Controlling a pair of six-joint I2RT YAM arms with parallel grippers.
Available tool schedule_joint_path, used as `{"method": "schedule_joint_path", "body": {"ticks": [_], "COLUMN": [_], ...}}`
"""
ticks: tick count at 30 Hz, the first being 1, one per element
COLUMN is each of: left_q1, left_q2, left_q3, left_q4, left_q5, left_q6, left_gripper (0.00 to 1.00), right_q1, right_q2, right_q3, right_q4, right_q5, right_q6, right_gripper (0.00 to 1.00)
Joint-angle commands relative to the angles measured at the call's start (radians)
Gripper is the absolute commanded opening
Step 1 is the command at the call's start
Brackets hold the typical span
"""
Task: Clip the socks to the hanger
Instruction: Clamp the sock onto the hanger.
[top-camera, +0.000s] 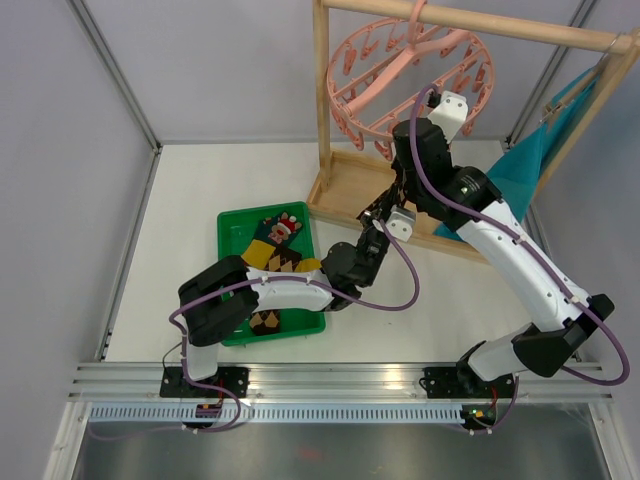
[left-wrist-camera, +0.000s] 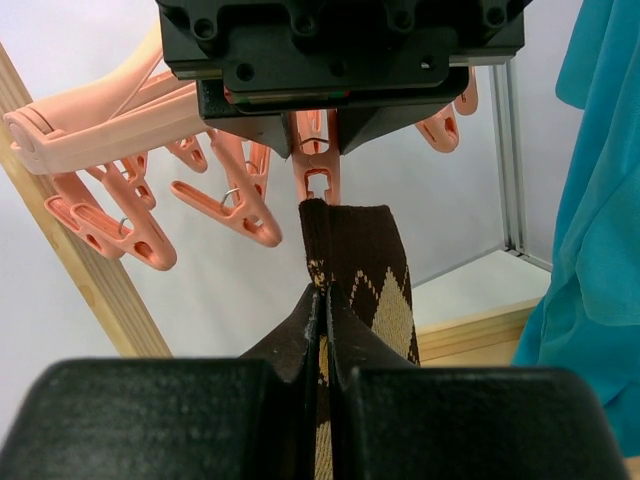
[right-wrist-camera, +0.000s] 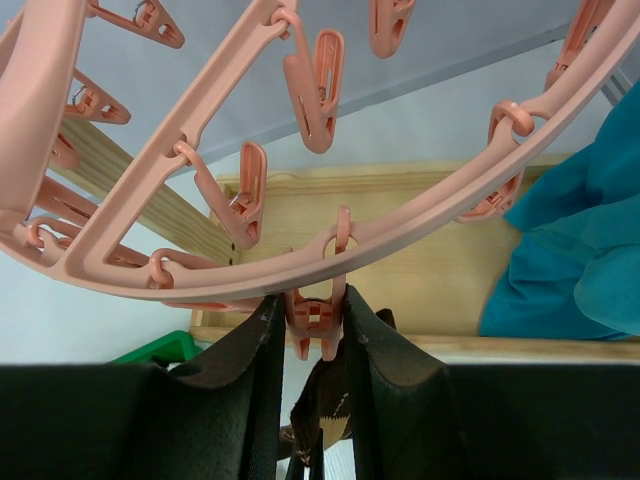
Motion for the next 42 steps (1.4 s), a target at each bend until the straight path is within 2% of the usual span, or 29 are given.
{"method": "schedule_joint_path", "body": {"ticks": [1, 14, 42], "left_q1": [0.002, 0.013, 0.033], "left_q2": [-0.014, -0.029, 0.046], "left_q3": [-0.004, -0.042, 0.086], "left_q4": [0.096, 0.109, 0.042], "left_q5": [0.029, 0.021, 0.063], "left_q6": [0.000, -0.012, -0.001], "left_gripper": [0.02, 0.02, 0.02], "right_q1": [-0.001, -0.003, -0.001], "right_q2": [0.006, 0.018, 0.021], "right_q3": [0.056, 0.081, 0.064], "right_q4": [0.044, 0.035, 0.023], "right_q5": [0.043, 0.044, 0.038], "right_q6": [0.002, -0.003, 0.011], "right_gripper": [0.00, 0.00, 0.00]}}
